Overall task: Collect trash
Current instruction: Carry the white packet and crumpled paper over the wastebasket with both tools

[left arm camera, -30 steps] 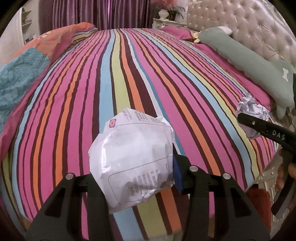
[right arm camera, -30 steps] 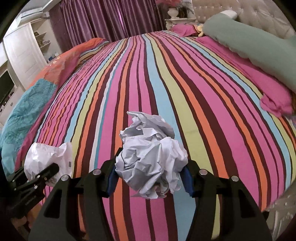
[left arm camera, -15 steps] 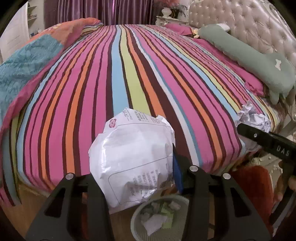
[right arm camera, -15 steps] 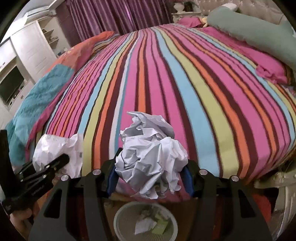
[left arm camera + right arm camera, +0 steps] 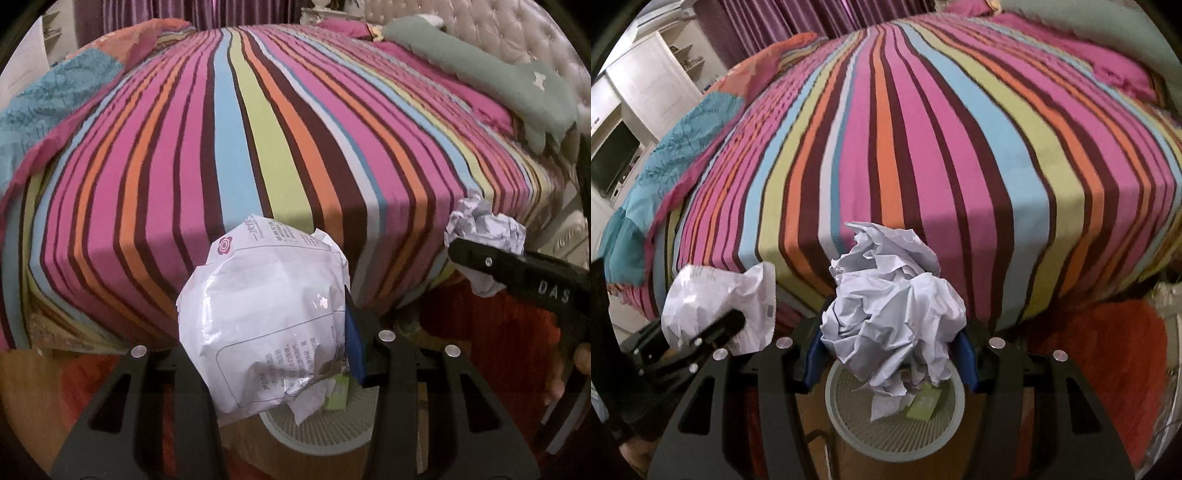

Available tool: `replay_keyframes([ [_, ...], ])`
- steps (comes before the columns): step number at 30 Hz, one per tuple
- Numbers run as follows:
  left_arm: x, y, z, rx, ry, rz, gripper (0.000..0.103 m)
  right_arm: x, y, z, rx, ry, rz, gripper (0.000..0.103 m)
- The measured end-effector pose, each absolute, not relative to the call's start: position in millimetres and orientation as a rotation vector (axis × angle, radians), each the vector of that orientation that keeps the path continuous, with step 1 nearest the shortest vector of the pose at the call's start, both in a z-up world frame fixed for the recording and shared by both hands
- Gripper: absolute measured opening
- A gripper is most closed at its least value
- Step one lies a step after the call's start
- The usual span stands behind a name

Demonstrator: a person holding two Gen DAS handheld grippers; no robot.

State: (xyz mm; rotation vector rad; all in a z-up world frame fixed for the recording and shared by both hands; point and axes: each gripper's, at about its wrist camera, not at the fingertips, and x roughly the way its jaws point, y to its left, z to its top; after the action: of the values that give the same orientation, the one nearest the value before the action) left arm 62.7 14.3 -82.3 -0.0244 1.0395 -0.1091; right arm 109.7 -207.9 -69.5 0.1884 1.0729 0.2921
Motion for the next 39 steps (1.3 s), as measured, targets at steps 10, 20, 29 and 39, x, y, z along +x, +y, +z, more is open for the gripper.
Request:
replay_keyframes([
  [10,46.9,3.3,-132.2,-0.030,1.200,-0.127,0.044,96.7,-205.9,-117.7,0.218,1.259,0.292,0.054],
  [20,52.4,2.4,-171.4,-0.065,1.369,-0.128,0.044,104.1,-196.0,-164.9,0.270,1.472,0.294,0.054],
  [29,60.7,-1.9,-202.5,-0.056,1.520,-0.115,0.044,122.4,-188.9,-200.2,0.330,1.625,0.262,0.054],
  [39,67.8,0.2,-236.5,-0.148,1.673,-0.101,0.044,134.6,-184.5,-239.0,0.343,1.751,0.220,0.054],
])
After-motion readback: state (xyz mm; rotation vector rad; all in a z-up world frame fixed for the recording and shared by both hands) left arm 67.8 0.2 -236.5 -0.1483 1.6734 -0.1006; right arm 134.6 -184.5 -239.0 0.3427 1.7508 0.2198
